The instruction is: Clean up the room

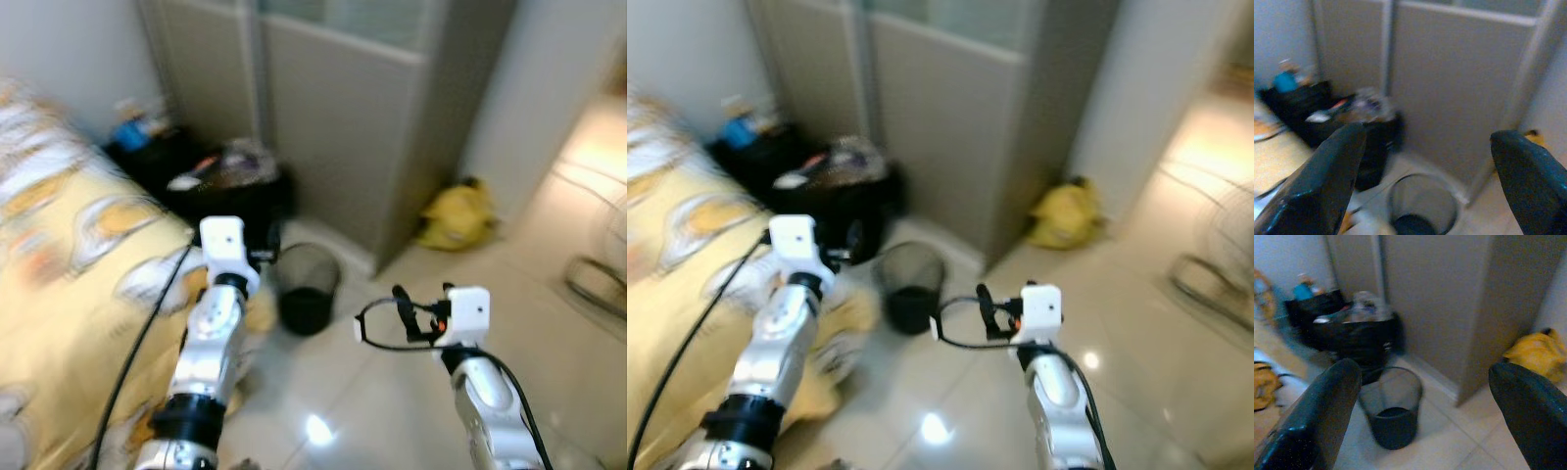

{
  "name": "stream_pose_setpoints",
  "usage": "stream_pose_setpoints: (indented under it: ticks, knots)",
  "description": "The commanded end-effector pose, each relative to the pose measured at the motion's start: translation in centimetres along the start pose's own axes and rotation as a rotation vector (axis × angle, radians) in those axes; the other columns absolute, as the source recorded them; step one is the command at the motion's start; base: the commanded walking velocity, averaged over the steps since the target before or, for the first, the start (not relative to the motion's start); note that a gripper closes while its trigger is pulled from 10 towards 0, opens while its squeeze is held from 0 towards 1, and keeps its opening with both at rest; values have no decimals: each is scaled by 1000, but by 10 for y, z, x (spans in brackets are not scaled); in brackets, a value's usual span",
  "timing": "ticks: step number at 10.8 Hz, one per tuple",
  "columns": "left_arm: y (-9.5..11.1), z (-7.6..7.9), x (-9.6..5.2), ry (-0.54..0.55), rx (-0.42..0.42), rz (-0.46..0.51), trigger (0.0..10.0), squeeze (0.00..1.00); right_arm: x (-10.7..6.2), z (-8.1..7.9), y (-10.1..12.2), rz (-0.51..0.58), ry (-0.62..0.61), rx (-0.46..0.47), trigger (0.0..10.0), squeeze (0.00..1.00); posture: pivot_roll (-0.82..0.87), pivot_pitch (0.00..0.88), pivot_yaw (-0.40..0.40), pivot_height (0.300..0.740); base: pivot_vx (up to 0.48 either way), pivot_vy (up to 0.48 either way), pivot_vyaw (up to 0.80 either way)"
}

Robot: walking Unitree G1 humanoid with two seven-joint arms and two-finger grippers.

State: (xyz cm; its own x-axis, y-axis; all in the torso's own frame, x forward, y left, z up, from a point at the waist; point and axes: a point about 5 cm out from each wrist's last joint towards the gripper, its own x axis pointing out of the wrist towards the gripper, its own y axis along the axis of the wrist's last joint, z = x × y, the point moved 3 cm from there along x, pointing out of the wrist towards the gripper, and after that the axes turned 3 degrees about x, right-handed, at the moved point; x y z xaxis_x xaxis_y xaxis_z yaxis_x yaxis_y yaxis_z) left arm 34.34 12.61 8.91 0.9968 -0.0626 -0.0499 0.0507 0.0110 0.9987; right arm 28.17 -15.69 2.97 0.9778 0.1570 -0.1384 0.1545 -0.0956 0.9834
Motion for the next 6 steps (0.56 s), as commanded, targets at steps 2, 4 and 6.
stream_pose_setpoints:
  ticks: [2, 4, 6]
  knots:
    - [-7, -8, 0, 16, 0, -37, 10000, 0, 8, -8, 8, 23, 20, 18, 10000, 82, -7, 0, 9, 740, 0, 0, 669]
    - [-7, -13, 8, 43, 40, -38, 10000, 0, 11, -8, 5, 11, 29, 19, 10000, 110, 1, 0, -5, 740, 0, 0, 609]
    - [1, -5, 15, 44, -2, -13, 10000, 0, 18, -14, 11, 19, 66, 16, 10000, 122, -4, 0, -13, 740, 0, 0, 594]
